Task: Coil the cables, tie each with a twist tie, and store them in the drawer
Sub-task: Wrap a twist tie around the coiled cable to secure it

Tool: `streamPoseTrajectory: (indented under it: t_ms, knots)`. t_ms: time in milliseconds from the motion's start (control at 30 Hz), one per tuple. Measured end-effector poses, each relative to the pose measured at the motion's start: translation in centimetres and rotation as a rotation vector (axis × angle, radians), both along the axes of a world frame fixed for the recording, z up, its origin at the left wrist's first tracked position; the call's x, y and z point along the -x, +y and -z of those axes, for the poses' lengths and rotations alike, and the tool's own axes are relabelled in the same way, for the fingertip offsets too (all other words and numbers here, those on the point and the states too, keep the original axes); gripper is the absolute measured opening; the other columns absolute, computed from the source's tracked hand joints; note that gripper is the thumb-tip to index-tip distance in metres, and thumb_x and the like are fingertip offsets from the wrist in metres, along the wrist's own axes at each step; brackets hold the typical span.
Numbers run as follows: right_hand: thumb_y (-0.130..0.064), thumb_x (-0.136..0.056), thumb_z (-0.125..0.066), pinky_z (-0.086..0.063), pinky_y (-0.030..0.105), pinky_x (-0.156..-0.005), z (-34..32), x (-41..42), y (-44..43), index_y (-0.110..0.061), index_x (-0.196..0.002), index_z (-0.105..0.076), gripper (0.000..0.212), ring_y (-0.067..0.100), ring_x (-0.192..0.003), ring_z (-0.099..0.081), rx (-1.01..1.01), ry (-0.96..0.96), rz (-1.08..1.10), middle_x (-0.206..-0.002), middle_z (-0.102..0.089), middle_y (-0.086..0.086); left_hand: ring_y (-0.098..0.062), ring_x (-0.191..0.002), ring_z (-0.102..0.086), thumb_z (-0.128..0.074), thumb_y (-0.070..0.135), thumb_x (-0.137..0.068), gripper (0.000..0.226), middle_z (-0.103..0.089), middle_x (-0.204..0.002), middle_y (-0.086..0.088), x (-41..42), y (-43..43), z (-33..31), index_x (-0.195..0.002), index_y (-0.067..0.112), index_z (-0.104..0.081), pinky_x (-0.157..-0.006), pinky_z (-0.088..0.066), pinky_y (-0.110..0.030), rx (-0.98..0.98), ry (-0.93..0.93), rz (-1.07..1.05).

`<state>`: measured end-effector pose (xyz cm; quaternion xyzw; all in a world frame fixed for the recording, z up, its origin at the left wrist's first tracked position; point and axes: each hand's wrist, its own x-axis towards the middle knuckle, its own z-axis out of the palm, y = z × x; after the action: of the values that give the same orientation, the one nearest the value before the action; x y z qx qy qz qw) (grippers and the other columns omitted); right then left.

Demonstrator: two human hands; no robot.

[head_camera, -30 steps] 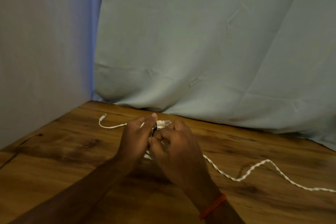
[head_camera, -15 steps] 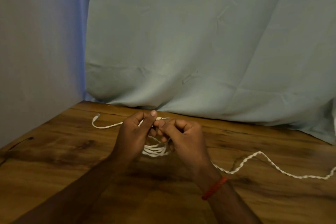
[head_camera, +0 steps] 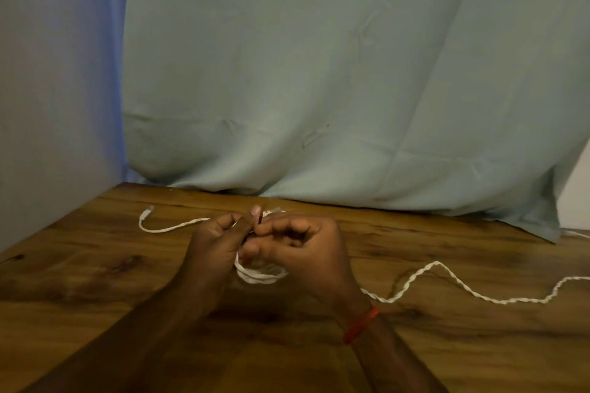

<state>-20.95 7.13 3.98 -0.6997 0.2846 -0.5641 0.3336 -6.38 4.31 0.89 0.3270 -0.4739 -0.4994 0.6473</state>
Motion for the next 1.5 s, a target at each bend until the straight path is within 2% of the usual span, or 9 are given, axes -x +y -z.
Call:
streamPoseTrajectory:
  t_ms: [67,200,267,367,533,667,833,1133,1500]
  knots:
    - [-0.011,-0.06,-0.094,-0.061,0.039,-0.073,0.4,-0.3,-0.1,-0.016,-0.085,-0.08,0.03,0.024,-0.079,-0.074,0.038,0.014,0.048,-0.084,-0.077,0.004,-0.045,-0.089,-0.069,-0.074,0.041,-0.075,0.053,-0.07,-0.097,-0.033,-0.3,-0.1,-0.1,-0.097,-0.007,-0.069,-0.079,-0.056,-0.048,-0.006,-0.005,-0.023]
    - [0.0,-0.076,-0.083,-0.06,0.031,-0.065,0.6,-1.2,-0.4,-0.015,-0.085,-0.072,0.021,0.017,-0.069,-0.074,0.009,-0.099,0.142,-0.078,-0.076,0.006,-0.05,-0.071,-0.059,-0.075,0.035,-0.082,0.031,-0.058,-0.084,-0.044,-0.3,-0.4,0.6,-0.085,0.004,-0.072,-0.073,-0.05,-0.056,0.023,-0.064,-0.067]
    - [0.003,-0.079,-0.08,-0.058,0.026,-0.062,0.4,-1.3,-0.3,-0.016,-0.087,-0.069,0.023,0.016,-0.068,-0.074,0.011,-0.128,0.167,-0.078,-0.076,0.007,-0.032,-0.057,-0.049,-0.07,0.022,-0.087,0.019,-0.051,-0.064,-0.03,-0.2,-0.5,0.8,-0.075,0.007,-0.072,-0.062,-0.043,-0.042,0.034,-0.075,-0.095]
    - [-0.002,-0.082,-0.079,-0.056,0.022,-0.063,0.0,-1.0,-0.2,-0.017,-0.087,-0.075,0.017,0.008,-0.066,-0.072,0.133,-0.077,0.253,-0.079,-0.076,0.0,-0.018,-0.051,-0.042,-0.071,0.033,-0.076,0.029,-0.057,-0.06,-0.017,0.1,-0.2,0.1,-0.075,0.004,-0.073,-0.054,-0.035,-0.031,0.086,-0.064,-0.095]
    - [-0.008,-0.085,-0.077,-0.049,0.011,-0.057,-0.4,-0.4,-0.3,-0.015,-0.091,-0.08,0.009,0.0,-0.064,-0.068,0.308,0.077,0.399,-0.077,-0.074,-0.007,-0.022,-0.054,-0.042,-0.069,0.04,-0.078,0.035,-0.059,-0.054,-0.007,0.1,0.1,-0.1,-0.076,0.006,-0.075,-0.054,-0.036,-0.03,0.145,-0.137,-0.108]
    - [0.002,-0.086,-0.071,-0.049,0.008,-0.057,-1.3,0.3,0.0,-0.003,-0.102,-0.078,0.017,-0.005,-0.059,-0.067,0.039,0.008,0.262,-0.073,-0.074,0.001,-0.01,-0.056,-0.061,-0.075,0.035,-0.073,0.025,-0.072,-0.064,-0.005,-0.1,0.4,-0.8,-0.081,0.012,-0.077,-0.054,-0.047,-0.023,0.227,-0.236,-0.123]
    - [-0.005,-0.081,-0.073,-0.051,0.027,-0.048,-1.7,1.1,-0.6,-0.019,-0.097,-0.08,0.022,0.011,-0.049,-0.059,-0.065,0.038,0.225,-0.061,-0.07,0.003,-0.008,-0.073,-0.073,-0.081,0.025,-0.065,0.027,-0.078,-0.082,0.002,-0.2,0.8,-1.3,-0.087,0.012,-0.076,-0.063,-0.055,-0.018,0.319,-0.36,-0.201]
    - [-0.01,-0.074,-0.073,-0.054,0.026,-0.054,-2.0,2.2,-0.8,-0.016,-0.083,-0.08,0.013,0.015,-0.06,-0.064,0.294,0.275,0.353,-0.07,-0.071,-0.002,-0.003,-0.076,-0.073,-0.087,0.025,-0.071,0.031,-0.075,-0.084,0.019,-1.3,1.2,-1.7,-0.095,0.042,-0.075,-0.064,-0.054,-0.014,0.508,-0.541,-0.235]
    - [-0.01,-0.074,-0.072,-0.043,0.022,-0.052,-1.8,2.8,-1.0,-0.017,-0.081,-0.076,0.011,0.008,-0.057,-0.052,0.532,0.514,0.4,-0.069,-0.056,-0.006,-0.009,-0.083,-0.074,-0.078,0.025,-0.077,0.02,-0.077,-0.091,0.01,-1.9,0.5,-1.4,-0.097,0.023,-0.077,-0.071,-0.058,-0.024,0.533,-0.571,-0.131]
